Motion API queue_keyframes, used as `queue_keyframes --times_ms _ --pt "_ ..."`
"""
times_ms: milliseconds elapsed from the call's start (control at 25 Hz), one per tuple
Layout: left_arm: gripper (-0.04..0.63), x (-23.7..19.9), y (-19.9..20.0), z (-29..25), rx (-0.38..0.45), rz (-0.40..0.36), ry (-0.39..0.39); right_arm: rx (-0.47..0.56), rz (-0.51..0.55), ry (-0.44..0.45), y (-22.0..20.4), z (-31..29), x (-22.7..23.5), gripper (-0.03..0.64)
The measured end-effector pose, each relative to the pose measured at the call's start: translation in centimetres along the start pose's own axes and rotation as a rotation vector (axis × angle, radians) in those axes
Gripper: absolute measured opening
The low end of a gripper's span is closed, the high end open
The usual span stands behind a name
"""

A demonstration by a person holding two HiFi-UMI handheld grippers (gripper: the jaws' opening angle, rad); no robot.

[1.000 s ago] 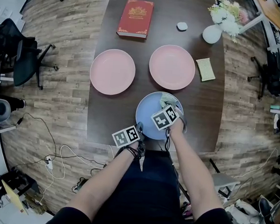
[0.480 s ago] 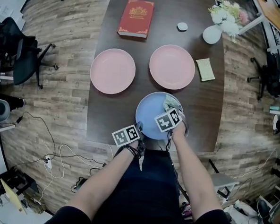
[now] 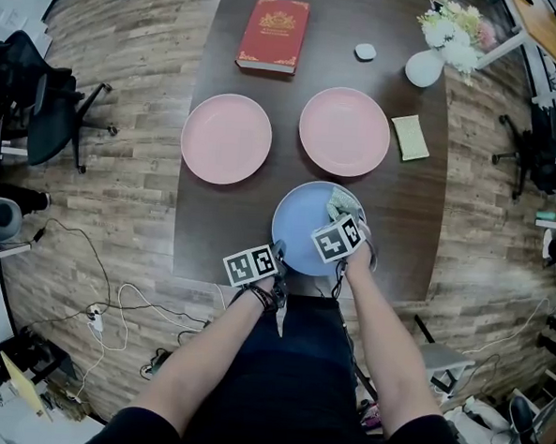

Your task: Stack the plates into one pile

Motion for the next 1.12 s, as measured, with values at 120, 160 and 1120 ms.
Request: queue_keyframes --times_ms 120,160,1120 --pt "0.009 -0.1 0.0 -0.1 -0.009 -0.003 -0.008 0.008 0.002 0.006 0.1 -0.1 0.0 0.083" --pt "0.009 -0.1 0.0 0.0 -0.011 -0.004 -0.01 0.011 0.003 0.009 0.1 -0.1 0.0 0.083" --pt "0.012 -0.3 0.2 0.1 -0.023 -0.008 -0.026 0.043 0.16 0.094 3.5 -1.2 -2.2 0.083"
Point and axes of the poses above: the fingertips, and each gripper's own axes: z backward along the fingers, x to its right, y out of its top, the point moved 6 cm from there along z, backward along the fingers, and after that the axes turned 6 degrees about x, right-handed, at the moved point
